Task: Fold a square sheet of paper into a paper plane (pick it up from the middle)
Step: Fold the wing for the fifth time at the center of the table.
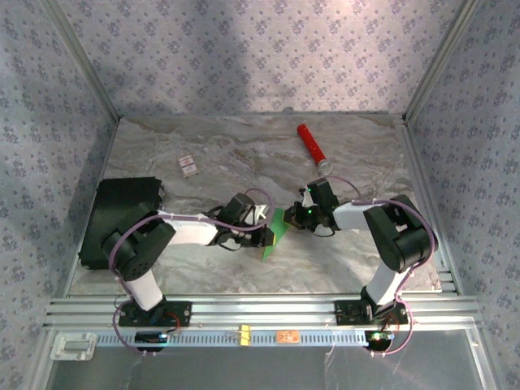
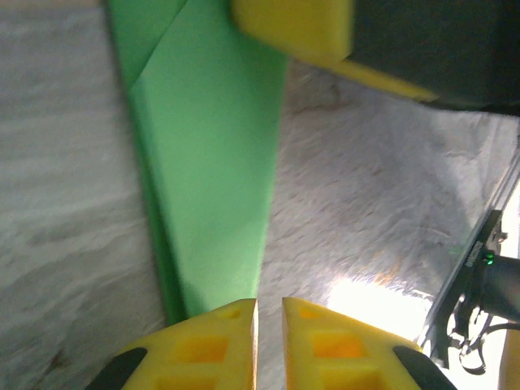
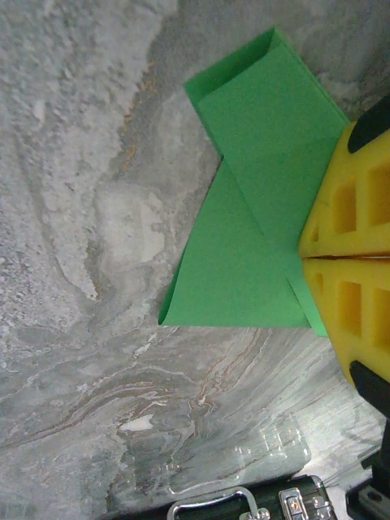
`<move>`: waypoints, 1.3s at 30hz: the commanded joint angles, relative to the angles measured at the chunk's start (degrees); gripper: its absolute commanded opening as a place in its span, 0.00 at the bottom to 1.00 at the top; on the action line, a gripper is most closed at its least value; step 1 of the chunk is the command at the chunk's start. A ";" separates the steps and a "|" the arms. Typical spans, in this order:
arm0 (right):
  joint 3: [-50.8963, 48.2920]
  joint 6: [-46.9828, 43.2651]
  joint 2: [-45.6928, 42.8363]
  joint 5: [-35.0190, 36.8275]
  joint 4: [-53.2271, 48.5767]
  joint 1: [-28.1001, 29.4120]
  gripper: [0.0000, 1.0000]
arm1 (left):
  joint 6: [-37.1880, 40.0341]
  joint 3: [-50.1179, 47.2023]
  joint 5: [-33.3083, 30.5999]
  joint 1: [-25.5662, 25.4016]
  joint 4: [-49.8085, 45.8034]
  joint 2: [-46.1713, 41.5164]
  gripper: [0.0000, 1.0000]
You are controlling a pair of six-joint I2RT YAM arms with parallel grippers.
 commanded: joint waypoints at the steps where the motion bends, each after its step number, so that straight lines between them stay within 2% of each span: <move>1: -1.30 -1.68 1.57 4.40 -3.45 -1.15 0.10 | -0.73 3.39 -0.15 0.17 -0.04 0.08 0.16; 7: -1.50 -1.59 1.52 4.09 -3.23 -1.44 0.10 | -1.31 6.53 0.20 0.18 0.68 5.77 0.17; 11: -1.67 -1.64 1.25 4.14 -3.40 -1.53 0.10 | -1.50 5.28 0.45 0.07 0.47 6.96 0.17; 22: -2.46 -1.34 1.00 4.49 -3.38 -1.96 0.09 | 3.65 -3.63 -0.22 -0.45 -6.73 -0.56 0.19; 26: -2.37 -1.24 0.95 4.32 -3.26 -1.88 0.09 | 3.38 -5.39 -2.38 -0.62 -7.85 -4.73 0.20; 28: -2.40 -1.32 0.83 4.41 -3.37 -1.88 0.09 | 2.46 -5.09 -3.19 -0.57 -7.23 -6.51 0.18; 32: -2.57 -1.21 0.62 4.58 -3.40 -1.86 0.09 | 0.13 -1.94 -2.91 -0.25 -4.75 -7.60 0.06; 36: -2.72 -1.22 0.47 4.75 -3.39 -1.85 0.09 | -2.19 1.34 -2.51 0.10 -1.65 -6.00 0.00; 39: -2.81 -0.97 0.42 4.85 -3.21 -1.81 0.09 | -3.40 3.27 -1.18 0.19 0.51 -3.82 0.00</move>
